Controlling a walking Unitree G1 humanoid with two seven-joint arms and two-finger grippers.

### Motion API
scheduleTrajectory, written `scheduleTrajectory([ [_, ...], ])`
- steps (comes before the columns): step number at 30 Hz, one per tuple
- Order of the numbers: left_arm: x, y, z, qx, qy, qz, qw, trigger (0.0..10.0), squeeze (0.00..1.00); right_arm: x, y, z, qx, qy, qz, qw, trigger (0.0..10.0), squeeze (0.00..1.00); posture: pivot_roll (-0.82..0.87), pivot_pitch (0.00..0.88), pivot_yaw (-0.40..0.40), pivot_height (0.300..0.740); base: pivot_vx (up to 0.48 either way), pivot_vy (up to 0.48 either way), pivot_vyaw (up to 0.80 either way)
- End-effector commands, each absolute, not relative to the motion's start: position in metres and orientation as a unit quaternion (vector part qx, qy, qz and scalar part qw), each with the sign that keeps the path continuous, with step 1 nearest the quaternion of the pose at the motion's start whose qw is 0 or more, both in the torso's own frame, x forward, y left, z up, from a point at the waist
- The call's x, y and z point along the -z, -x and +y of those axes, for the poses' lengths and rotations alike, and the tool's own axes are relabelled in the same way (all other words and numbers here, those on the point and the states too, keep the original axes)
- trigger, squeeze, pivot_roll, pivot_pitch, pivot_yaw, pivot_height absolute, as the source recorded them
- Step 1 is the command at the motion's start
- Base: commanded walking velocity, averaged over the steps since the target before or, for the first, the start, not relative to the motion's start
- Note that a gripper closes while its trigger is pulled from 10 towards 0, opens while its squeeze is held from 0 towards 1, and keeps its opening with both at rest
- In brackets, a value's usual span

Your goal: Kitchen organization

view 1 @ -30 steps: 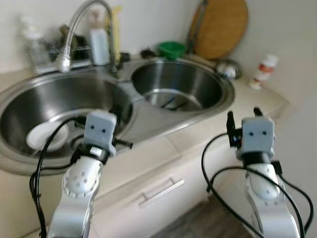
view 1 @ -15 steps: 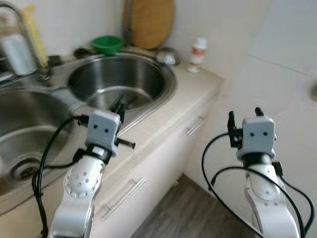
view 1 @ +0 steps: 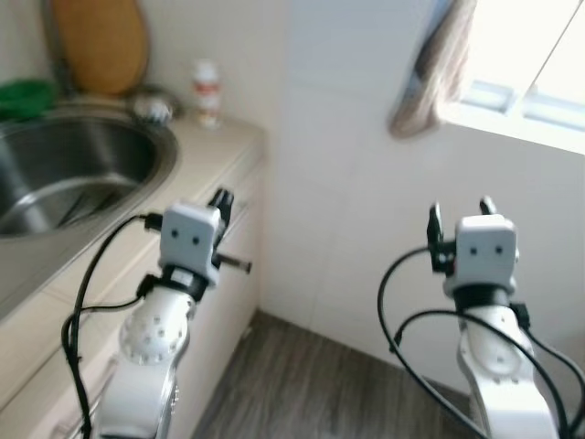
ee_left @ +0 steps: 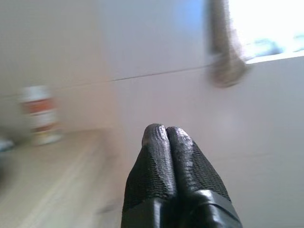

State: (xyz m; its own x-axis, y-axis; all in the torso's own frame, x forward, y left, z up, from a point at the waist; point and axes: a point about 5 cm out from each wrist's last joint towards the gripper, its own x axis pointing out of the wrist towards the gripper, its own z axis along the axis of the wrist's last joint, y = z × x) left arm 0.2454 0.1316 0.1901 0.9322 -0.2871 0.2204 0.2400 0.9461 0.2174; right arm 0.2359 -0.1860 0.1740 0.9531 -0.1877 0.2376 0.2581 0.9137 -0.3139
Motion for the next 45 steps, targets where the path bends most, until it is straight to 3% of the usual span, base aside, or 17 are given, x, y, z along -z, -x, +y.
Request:
scheduleTrajectory([
  [1,-0.191,-0.245,0.135,0.133,-0.103,-0.126,0.978,10.0,0.00,-0.176,-0.234,-0.184,0.119,0.174,-0.106,0.972,10.0,0.00,0.11,0.000,-0.065,0.740,0.000,0.000,-0.80],
  [17,-0.181,-0.247,0.135,0.144,-0.119,-0.096,0.978,10.0,0.00,-0.162,-0.230,-0.192,0.145,0.172,-0.059,0.973,10.0,0.00,0.10,0.000,-0.047,0.740,0.000,0.000,-0.80],
  [23,-0.181,-0.247,0.135,0.147,-0.123,-0.096,0.977,10.0,0.00,-0.156,-0.231,-0.193,0.144,0.171,-0.038,0.974,10.0,0.00,0.10,0.000,-0.047,0.740,0.000,0.000,0.00],
  [40,-0.179,-0.247,0.137,0.140,-0.119,-0.094,0.978,10.0,0.00,-0.154,-0.237,-0.201,0.174,0.166,-0.018,0.970,10.0,0.00,0.11,0.000,-0.046,0.740,0.000,-0.469,0.00],
  [45,-0.181,-0.248,0.138,0.136,-0.108,-0.098,0.980,10.0,0.00,-0.152,-0.236,-0.205,0.187,0.160,-0.006,0.969,10.0,0.00,0.11,0.000,-0.047,0.740,0.000,0.000,-0.80],
])
